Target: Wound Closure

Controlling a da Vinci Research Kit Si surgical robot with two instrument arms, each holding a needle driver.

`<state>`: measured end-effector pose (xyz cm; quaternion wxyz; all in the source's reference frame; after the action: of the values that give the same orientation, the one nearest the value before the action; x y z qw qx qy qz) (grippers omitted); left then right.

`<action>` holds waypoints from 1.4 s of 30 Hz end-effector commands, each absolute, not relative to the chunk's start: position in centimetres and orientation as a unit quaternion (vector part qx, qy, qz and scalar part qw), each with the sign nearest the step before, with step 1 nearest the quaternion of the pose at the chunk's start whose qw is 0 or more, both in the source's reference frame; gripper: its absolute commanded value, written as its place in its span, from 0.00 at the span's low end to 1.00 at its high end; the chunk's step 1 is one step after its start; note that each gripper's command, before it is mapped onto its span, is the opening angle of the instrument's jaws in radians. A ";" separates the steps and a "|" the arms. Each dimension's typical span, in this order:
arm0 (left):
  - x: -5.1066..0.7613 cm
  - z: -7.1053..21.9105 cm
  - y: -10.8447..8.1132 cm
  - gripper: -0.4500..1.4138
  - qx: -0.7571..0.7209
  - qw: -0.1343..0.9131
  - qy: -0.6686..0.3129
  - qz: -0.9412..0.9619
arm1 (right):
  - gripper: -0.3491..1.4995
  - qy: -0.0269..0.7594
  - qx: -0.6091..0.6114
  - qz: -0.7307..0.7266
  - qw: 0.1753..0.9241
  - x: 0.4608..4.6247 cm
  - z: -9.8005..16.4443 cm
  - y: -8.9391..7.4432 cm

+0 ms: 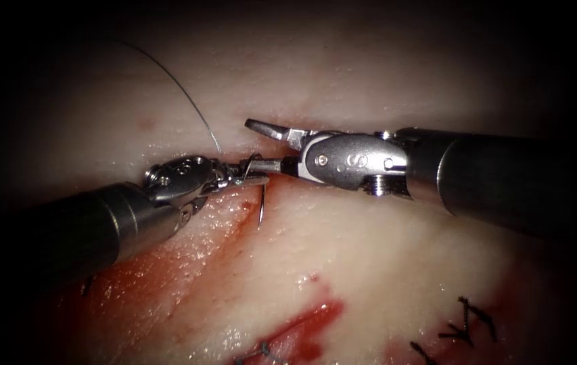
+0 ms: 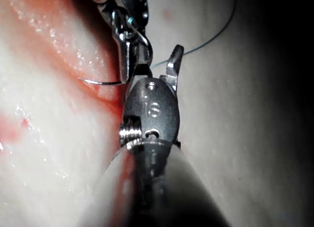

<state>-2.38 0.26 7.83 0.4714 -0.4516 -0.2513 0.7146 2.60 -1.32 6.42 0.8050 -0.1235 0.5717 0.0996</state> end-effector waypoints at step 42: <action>-2.52 7.8 0.3 0.00 -0.450 0.455 -0.214 0.738 | 0.00 0.532 -0.161 0.057 0.829 2.75 6.6 -1.4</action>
<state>-2.47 0.22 7.71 0.4556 -0.4492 -0.2156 0.7376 2.66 -1.44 6.52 0.8314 -0.1611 0.5292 0.0528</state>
